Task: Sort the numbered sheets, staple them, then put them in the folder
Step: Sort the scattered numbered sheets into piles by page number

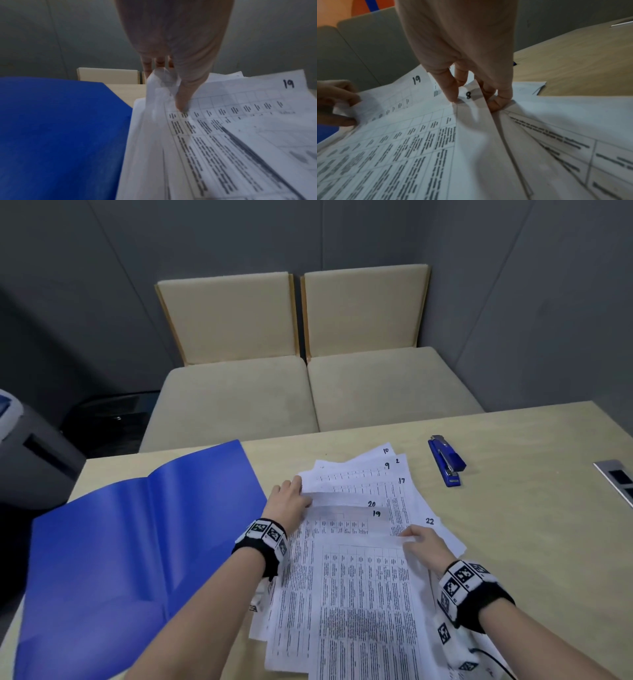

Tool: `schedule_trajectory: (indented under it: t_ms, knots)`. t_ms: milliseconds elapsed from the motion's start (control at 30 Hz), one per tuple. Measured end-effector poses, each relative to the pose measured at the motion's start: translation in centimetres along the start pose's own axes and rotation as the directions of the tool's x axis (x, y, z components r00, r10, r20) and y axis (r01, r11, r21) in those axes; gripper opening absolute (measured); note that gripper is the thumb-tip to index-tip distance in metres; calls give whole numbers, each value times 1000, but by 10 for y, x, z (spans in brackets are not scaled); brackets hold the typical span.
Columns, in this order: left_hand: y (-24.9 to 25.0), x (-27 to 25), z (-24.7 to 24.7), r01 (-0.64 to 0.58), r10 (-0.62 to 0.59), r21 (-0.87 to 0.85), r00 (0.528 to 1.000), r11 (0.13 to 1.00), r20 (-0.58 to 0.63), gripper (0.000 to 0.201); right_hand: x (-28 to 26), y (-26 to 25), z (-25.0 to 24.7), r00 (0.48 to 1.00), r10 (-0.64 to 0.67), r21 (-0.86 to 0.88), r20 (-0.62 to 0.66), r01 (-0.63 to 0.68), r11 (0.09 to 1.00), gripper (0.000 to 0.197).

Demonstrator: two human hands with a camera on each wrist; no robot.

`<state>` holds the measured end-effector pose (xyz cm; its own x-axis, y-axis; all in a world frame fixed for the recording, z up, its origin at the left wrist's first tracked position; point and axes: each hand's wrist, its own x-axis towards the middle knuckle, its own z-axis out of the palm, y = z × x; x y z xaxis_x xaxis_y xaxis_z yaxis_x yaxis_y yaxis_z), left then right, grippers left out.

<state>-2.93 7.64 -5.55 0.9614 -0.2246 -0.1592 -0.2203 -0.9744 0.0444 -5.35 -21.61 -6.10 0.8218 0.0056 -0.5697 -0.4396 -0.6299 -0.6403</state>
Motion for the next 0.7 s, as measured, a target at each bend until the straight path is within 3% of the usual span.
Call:
schedule_trajectory:
  t_ms: [67,133,233,367,467,600,700]
  knots:
    - [-8,-9,2,98,-101,-173,995,980,-4,18,0,-1,1,1000,-2,0,-3,2,1000,24]
    - [-17,-19,3,237,-236,-385,970,892,50,15,-2,-2,2,1000,-1,4,6,1,1000,25]
    - [-37,-35,1,320,-284,-503,947,803,150,10,-3,-7,5,1000,-13,-4,24,13,1000,28]
    - [-82,-68,-9,373,-292,-425,925,825,243,7,-1,-14,15,998,-31,-68,51,34,997,24]
    - [-124,-98,-14,463,-374,-326,877,824,301,15,0,-21,23,997,-38,-116,67,45,992,26]
    - [-166,-129,-13,559,-482,-237,818,794,314,19,0,-23,28,998,-37,-149,56,45,988,26]
    - [-184,-143,-10,551,-495,-140,816,823,299,20,3,-21,31,997,-53,-186,62,64,981,26]
